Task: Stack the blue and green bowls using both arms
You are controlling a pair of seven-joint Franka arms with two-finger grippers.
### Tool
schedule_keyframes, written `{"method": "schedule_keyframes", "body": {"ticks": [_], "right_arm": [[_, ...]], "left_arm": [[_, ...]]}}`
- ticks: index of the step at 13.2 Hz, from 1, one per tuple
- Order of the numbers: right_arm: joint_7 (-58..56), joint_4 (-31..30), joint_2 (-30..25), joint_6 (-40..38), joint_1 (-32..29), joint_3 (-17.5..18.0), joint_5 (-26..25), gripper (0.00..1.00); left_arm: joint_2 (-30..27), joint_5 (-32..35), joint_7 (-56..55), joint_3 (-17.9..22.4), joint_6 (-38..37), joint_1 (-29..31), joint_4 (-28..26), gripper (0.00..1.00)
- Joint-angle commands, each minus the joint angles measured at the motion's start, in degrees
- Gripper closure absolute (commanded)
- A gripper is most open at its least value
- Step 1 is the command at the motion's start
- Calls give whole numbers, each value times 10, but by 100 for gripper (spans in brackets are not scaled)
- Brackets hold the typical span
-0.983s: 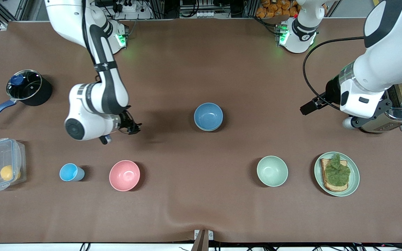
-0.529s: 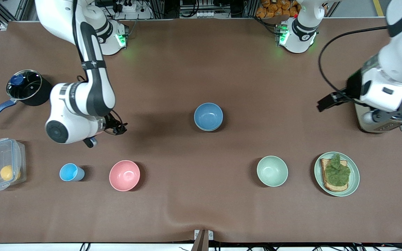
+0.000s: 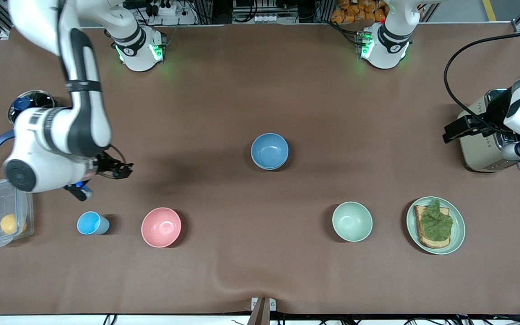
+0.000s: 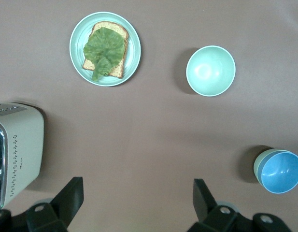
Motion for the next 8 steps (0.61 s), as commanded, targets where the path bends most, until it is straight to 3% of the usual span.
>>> {"method": "schedule_keyframes", "body": {"ticks": [1,5,8], "right_arm": [[-2,-5,-52,-3,-116,144,-92,0],[-55,-5,-122,-3,-249,287,-162,0],[-161,-8,-180,-3,-304,325,-177,0]], "left_arm": [[-19,13,11,7,-9,-10,-10,0],[-43,12,12,7,-21,-10,-40,0],[-45,13,11,7,-21,-10,-42,0]]}}
